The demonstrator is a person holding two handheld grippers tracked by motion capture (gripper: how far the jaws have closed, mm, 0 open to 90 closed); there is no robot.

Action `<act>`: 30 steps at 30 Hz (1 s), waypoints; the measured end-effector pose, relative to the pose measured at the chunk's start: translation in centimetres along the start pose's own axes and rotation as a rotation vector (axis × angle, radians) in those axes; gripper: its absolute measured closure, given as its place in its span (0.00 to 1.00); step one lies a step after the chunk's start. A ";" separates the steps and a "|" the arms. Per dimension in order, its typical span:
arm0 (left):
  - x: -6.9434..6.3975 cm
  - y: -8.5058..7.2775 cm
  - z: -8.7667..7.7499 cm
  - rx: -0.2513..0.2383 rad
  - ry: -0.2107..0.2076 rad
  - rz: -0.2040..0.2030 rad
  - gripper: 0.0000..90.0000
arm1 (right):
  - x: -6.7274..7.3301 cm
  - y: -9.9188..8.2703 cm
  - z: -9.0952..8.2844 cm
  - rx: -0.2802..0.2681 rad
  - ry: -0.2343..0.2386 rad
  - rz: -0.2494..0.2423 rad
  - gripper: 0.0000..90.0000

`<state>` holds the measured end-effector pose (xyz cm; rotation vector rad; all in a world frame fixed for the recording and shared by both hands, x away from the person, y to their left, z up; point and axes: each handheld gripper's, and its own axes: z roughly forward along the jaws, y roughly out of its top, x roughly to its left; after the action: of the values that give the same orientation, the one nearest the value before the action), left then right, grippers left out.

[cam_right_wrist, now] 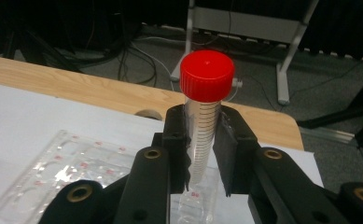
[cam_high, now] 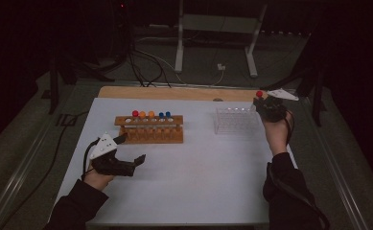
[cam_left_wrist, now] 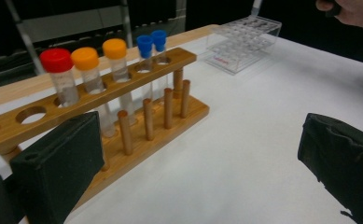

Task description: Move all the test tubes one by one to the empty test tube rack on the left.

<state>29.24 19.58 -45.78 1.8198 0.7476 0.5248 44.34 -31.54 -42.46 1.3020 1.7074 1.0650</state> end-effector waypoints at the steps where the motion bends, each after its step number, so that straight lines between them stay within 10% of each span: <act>1: -0.1 0.1 0.0 -0.001 -0.010 0.001 0.01 | 0.2 0.2 -0.3 -0.003 0.003 -0.003 0.84; 30: -3.0 2.6 0.8 0.051 -0.163 0.039 0.02 | 11.5 -1.5 -8.6 -0.020 0.365 -0.199 0.84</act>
<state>28.26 16.31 -43.64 1.9026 0.6211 0.3799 33.43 -22.18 -41.23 0.9400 2.0391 1.2522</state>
